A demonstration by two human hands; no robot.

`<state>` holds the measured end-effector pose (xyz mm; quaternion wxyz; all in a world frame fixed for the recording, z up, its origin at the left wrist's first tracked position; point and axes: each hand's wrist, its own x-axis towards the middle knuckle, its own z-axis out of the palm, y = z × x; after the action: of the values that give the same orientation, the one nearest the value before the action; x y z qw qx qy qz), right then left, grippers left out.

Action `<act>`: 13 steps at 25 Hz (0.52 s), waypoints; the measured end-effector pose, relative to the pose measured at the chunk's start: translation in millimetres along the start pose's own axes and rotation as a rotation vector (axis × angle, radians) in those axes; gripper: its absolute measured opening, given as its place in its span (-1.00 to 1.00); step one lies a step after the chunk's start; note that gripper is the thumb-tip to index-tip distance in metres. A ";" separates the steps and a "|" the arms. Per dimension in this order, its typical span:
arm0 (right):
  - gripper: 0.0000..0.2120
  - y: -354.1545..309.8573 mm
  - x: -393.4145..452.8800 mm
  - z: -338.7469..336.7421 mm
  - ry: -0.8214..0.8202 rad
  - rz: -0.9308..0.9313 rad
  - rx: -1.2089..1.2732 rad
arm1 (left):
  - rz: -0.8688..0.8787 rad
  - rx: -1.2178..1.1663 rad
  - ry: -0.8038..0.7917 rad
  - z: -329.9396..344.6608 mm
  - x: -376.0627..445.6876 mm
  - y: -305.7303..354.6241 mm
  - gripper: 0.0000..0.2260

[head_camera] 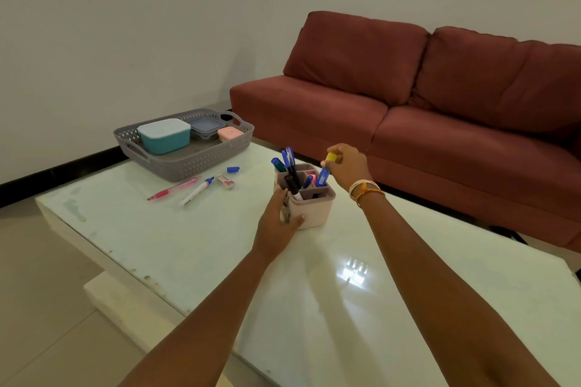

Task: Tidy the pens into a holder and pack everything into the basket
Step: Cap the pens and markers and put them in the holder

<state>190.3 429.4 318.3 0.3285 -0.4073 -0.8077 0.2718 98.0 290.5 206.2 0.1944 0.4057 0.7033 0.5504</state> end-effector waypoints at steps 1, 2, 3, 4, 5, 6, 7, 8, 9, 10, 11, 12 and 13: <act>-0.79 1.8 -1.1 3.6 -0.010 -0.010 -0.027 | 0.021 0.037 0.003 1.1 0.6 -4.5 -0.34; -0.81 2.2 -2.9 6.6 -0.029 -0.018 -0.054 | 0.041 0.058 0.013 1.7 0.2 -7.2 -0.34; -0.84 2.8 -3.8 9.6 -0.053 -0.019 -0.091 | 0.048 0.067 0.023 2.1 0.0 -9.6 -0.34; -0.88 4.8 -2.9 12.7 -0.070 -0.016 -0.129 | 0.054 0.066 0.032 2.1 0.1 -11.3 -0.34; -0.93 5.9 -2.4 14.2 -0.078 -0.011 -0.150 | 0.048 0.066 0.038 1.7 0.7 -13.1 -0.34; -0.94 7.7 -2.1 15.0 -0.075 -0.009 -0.148 | 0.041 0.069 0.040 1.2 1.3 -14.3 -0.34; -0.92 9.3 -2.3 14.8 -0.055 -0.015 -0.129 | 0.036 0.074 0.037 0.8 1.2 -14.8 -0.33; -0.89 9.3 -3.0 13.5 -0.016 -0.028 -0.101 | 0.036 0.075 0.030 0.7 0.8 -14.4 -0.32; -0.86 7.7 -4.5 12.0 0.035 -0.042 -0.078 | 0.032 0.077 0.021 0.4 -0.5 -13.2 -0.32; -0.85 3.9 -7.0 9.9 0.098 -0.069 -0.062 | 0.014 0.078 0.012 -0.2 -1.7 -11.0 -0.33; -0.84 -1.8 -10.4 7.8 0.162 -0.095 -0.039 | -0.013 0.080 0.006 -1.3 -2.9 -8.6 -0.35; -0.84 -11.3 -14.3 6.3 0.218 -0.129 -0.001 | -0.032 0.083 0.009 -4.6 -4.3 -8.2 -0.38; -0.85 -23.1 -18.5 6.7 0.262 -0.166 0.054 | -0.028 0.092 0.019 -10.5 -6.2 -9.5 -0.41</act>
<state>182.5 400.8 324.7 0.4631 -0.3620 -0.7812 0.2101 90.8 278.5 199.6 0.1763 0.3991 0.7354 0.5185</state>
